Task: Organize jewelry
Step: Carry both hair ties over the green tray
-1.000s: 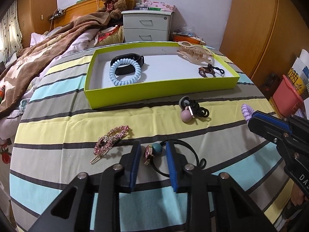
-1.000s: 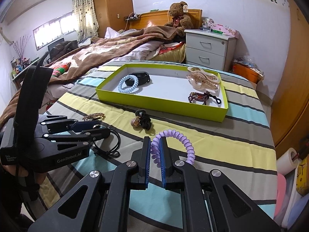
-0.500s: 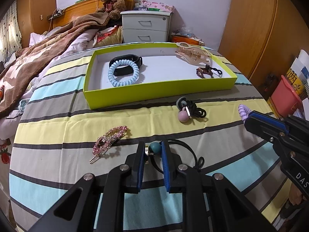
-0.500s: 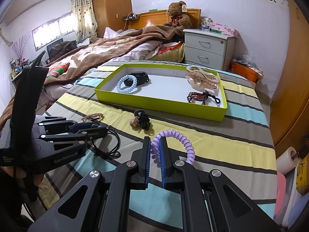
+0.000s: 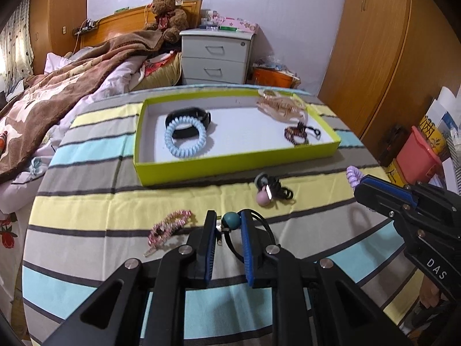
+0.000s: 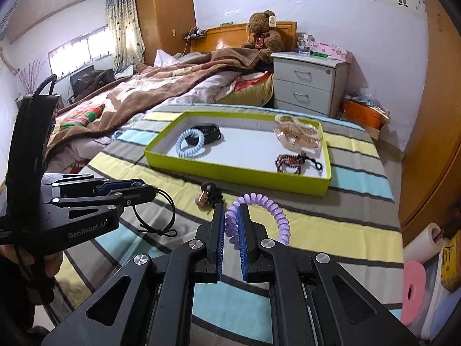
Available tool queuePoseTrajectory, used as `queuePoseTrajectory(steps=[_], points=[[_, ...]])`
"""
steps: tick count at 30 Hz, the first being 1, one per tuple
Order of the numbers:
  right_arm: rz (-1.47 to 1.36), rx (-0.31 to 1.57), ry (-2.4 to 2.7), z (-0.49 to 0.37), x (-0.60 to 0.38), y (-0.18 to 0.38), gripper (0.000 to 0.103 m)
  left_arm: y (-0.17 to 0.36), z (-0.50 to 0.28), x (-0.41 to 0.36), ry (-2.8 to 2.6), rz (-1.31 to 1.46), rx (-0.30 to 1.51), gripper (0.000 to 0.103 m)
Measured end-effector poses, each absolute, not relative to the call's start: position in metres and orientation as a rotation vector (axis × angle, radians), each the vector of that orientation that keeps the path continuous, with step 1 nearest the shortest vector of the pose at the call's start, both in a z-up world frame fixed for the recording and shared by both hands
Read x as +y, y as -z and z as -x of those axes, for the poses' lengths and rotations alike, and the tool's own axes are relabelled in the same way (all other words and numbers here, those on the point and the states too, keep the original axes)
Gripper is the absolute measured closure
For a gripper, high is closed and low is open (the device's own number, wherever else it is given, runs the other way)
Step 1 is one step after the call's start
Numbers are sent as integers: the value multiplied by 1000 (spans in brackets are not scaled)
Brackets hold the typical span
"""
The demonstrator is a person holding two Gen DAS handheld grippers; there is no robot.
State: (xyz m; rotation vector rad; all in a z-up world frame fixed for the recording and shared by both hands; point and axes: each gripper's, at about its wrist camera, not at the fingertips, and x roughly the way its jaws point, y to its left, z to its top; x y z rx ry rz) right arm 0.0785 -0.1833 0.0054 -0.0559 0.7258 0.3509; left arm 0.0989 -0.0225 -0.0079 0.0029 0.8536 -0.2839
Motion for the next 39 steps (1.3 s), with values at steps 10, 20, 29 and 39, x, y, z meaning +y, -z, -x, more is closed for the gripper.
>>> queuePoseTrajectory(steps=[10, 20, 29, 39], points=[[53, 675, -348, -98, -184, -35, 94, -20, -116, -18, 290, 19, 803, 85], [59, 669, -341, -131, -183, -43, 94, -44, -151, -23, 312, 16, 770, 85], [55, 726, -343, -164, -180, -22, 94, -46, -203, -28, 325, 42, 788, 85], [53, 797, -376, -197, -174, 3, 94, -26, -260, -42, 352, 33, 844, 85]])
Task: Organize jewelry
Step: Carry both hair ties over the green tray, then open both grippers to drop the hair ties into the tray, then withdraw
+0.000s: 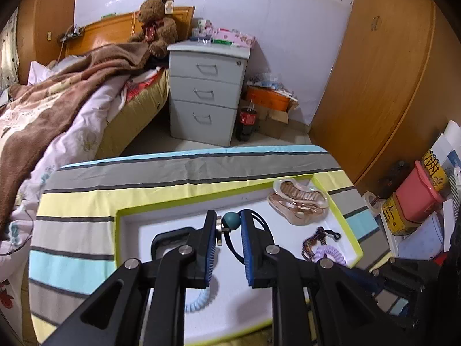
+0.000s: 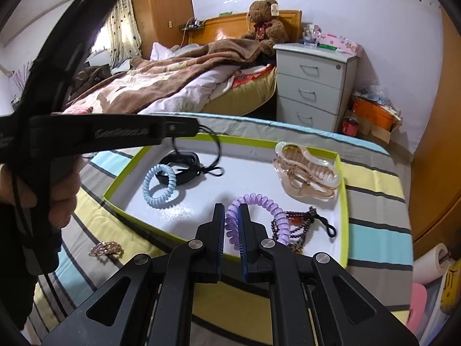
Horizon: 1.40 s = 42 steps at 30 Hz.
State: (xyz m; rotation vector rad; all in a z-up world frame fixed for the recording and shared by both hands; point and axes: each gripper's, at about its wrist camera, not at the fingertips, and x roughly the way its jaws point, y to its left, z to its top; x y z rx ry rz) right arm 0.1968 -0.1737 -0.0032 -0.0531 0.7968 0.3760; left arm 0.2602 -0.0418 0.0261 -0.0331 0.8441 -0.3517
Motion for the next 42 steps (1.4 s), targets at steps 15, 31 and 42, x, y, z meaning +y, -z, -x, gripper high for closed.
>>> queuePoseTrajectory(steps=[15, 31, 42], points=[[83, 876, -402, -220, -160, 31, 94, 13, -307, -51, 341, 41, 939, 85], [105, 907, -395, -226, -152, 40, 94, 29, -316, -58, 333, 28, 987, 85], [95, 919, -393, -232, -153, 42, 93, 32, -319, -60, 342, 46, 1004, 84]])
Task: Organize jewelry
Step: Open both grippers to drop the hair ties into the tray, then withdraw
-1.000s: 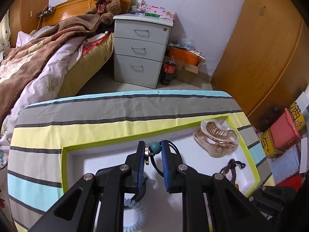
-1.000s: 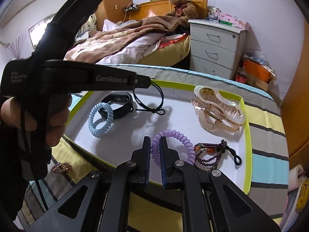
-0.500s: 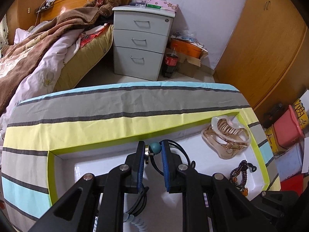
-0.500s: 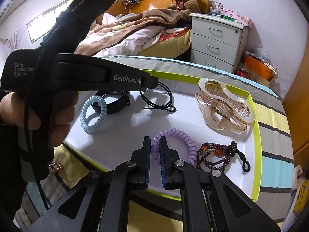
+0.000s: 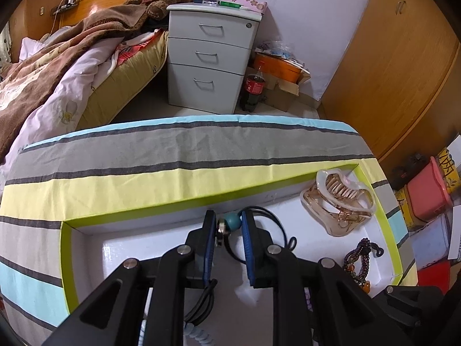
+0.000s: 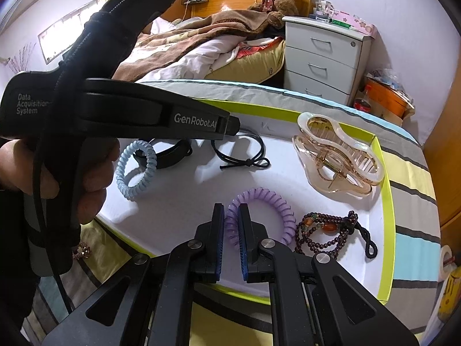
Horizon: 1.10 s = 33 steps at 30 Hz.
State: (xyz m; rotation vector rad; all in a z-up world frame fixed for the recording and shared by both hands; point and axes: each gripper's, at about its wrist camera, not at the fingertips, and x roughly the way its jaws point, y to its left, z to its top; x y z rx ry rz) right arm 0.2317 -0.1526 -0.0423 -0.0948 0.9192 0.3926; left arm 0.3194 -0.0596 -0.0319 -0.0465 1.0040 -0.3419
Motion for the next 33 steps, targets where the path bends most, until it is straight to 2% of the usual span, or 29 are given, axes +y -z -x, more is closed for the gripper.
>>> queuePoseTrajectory(steps=[6, 9, 13, 15, 17, 18, 33], points=[[85, 920, -391, -233, -155, 42, 91, 29, -319, -58, 341, 52, 997, 78], [78, 919, -388, -233, -156, 41, 88, 28, -318, -59, 344, 54, 996, 69], [70, 908, -382, -230, -157, 37, 87, 22, -313, -58, 348, 59, 984, 67], [62, 898, -381, -228, -159, 33, 84, 18, -309, -56, 352, 63, 977, 63], [50, 885, -380, -226, -161, 30, 73, 13, -303, -55, 350, 59, 961, 62], [47, 880, -374, -224, -162, 28, 72, 10, -299, -54, 349, 55, 951, 61], [13, 824, -337, -184, -171, 4, 72, -22, -230, -30, 291, 61, 861, 49]])
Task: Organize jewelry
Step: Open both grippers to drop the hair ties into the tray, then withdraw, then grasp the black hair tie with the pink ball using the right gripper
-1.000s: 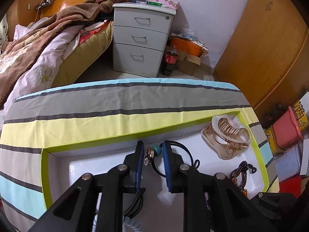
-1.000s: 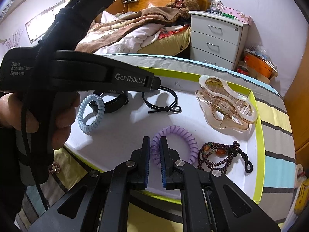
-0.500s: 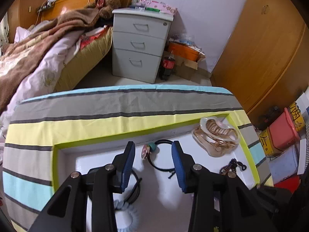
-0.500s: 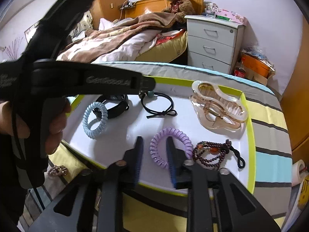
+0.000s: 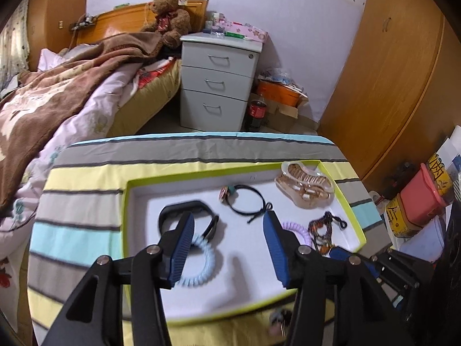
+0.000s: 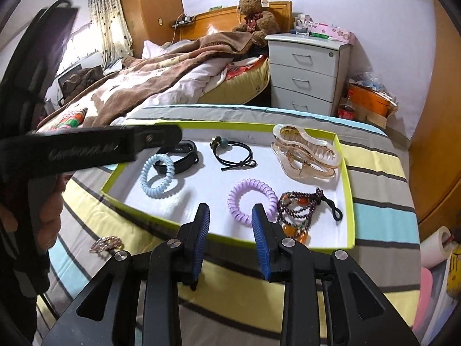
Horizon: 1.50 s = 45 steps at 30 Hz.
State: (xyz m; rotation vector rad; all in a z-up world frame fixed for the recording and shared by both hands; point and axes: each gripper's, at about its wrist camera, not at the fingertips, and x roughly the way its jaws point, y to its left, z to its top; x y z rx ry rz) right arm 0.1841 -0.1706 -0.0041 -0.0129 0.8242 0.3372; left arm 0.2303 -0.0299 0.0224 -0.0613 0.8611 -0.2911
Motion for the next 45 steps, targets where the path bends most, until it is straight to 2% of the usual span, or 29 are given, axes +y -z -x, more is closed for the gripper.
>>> queuePoseTrajectory(steps=[12, 18, 23, 25, 33, 45], points=[[1, 787, -338, -151, -170, -8, 72, -35, -164, -7, 220, 48, 797, 47], [-4, 777, -340, -140, -167, -9, 71, -35, -140, 10, 157, 43, 773, 41], [-2, 775, -351, -129, -164, -6, 58, -33, -123, 24, 122, 65, 753, 38], [2, 779, -354, -125, -162, -3, 58, -30, -115, 33, 115, 89, 745, 34], [20, 811, -354, -123, -153, 13, 57, -14, -100, 67, 65, 163, 749, 29], [96, 872, -362, -133, -122, 35, 57, 10, -91, 89, 57, 214, 779, 28]])
